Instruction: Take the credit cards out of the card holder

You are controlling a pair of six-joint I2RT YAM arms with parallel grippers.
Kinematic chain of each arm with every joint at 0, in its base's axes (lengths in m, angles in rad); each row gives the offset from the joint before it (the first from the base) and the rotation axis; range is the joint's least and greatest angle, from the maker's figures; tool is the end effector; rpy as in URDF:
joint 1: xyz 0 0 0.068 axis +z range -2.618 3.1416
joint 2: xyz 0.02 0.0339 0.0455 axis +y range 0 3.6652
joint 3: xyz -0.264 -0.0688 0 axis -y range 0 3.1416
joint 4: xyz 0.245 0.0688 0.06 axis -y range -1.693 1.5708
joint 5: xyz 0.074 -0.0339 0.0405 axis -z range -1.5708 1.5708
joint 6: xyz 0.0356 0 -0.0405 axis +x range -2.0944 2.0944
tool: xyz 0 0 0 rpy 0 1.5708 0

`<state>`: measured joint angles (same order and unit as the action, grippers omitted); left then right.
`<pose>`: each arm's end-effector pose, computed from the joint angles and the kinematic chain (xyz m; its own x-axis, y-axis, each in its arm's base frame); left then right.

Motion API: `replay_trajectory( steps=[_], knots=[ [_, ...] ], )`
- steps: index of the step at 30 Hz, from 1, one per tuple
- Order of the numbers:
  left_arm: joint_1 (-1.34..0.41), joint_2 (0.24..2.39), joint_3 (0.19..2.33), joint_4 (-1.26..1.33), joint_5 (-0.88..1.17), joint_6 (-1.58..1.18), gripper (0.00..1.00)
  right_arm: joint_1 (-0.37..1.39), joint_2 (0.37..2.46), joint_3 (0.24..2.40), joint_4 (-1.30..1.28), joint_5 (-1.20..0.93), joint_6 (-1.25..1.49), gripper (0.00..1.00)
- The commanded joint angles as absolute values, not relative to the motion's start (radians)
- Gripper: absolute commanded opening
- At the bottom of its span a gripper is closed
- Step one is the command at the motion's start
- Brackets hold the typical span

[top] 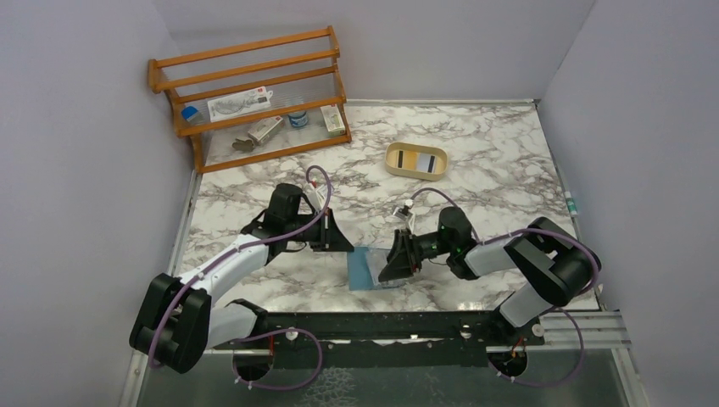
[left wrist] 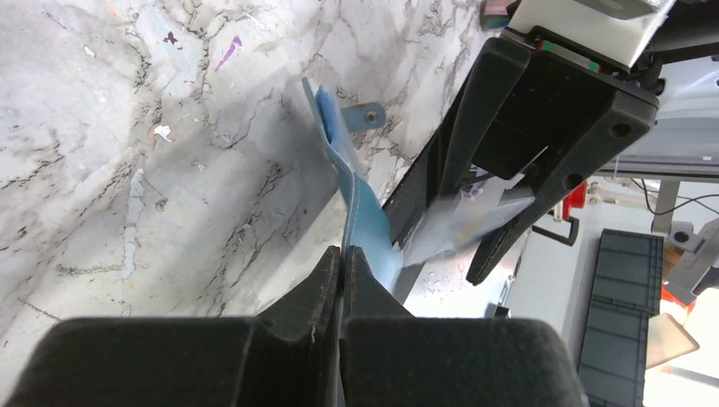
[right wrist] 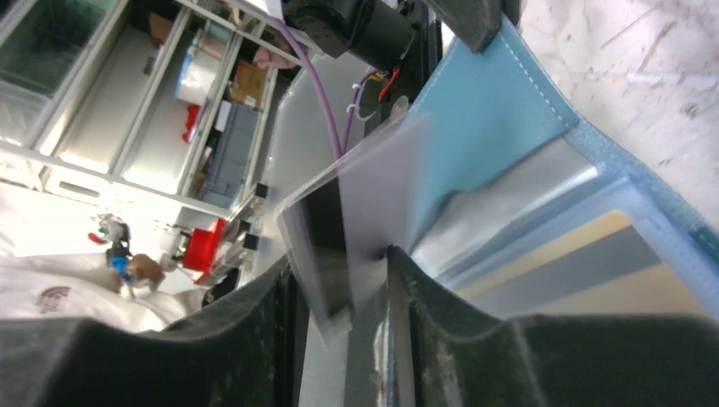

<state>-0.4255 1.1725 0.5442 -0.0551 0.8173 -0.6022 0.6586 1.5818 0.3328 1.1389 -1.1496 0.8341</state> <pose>0.1964 -0.1175 0.1993 -0.9257 -0.0060 -0.3782 0.3314 0.4688 -0.8187 0.1741 0.1758 0.1543 -0.7751 -0.2169 -0.5935 -0.5857 -0.1059 0.8036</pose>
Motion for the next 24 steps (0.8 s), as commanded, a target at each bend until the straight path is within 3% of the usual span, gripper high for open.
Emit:
replay_trajectory(
  steps=[1,3,5,16,24],
  knots=[
    [-0.418,1.155,0.583,-0.068,0.799,-0.581,0.00,0.657,1.561,0.371,1.001,-1.156,0.747,0.28],
    [-0.416,1.155,0.597,-0.093,0.799,-0.563,0.00,0.657,1.552,0.380,0.928,-1.140,0.719,0.11],
    [-0.414,1.158,0.623,-0.143,0.790,-0.528,0.00,0.657,1.533,0.401,0.813,-1.109,0.666,0.01],
    [-0.381,1.235,0.726,-0.307,0.745,-0.400,0.00,0.547,1.320,0.623,0.254,-0.661,0.529,0.01],
    [-0.377,1.256,0.753,-0.317,0.755,-0.358,0.00,0.357,1.464,0.951,0.041,-0.364,0.553,0.01]
  ],
)
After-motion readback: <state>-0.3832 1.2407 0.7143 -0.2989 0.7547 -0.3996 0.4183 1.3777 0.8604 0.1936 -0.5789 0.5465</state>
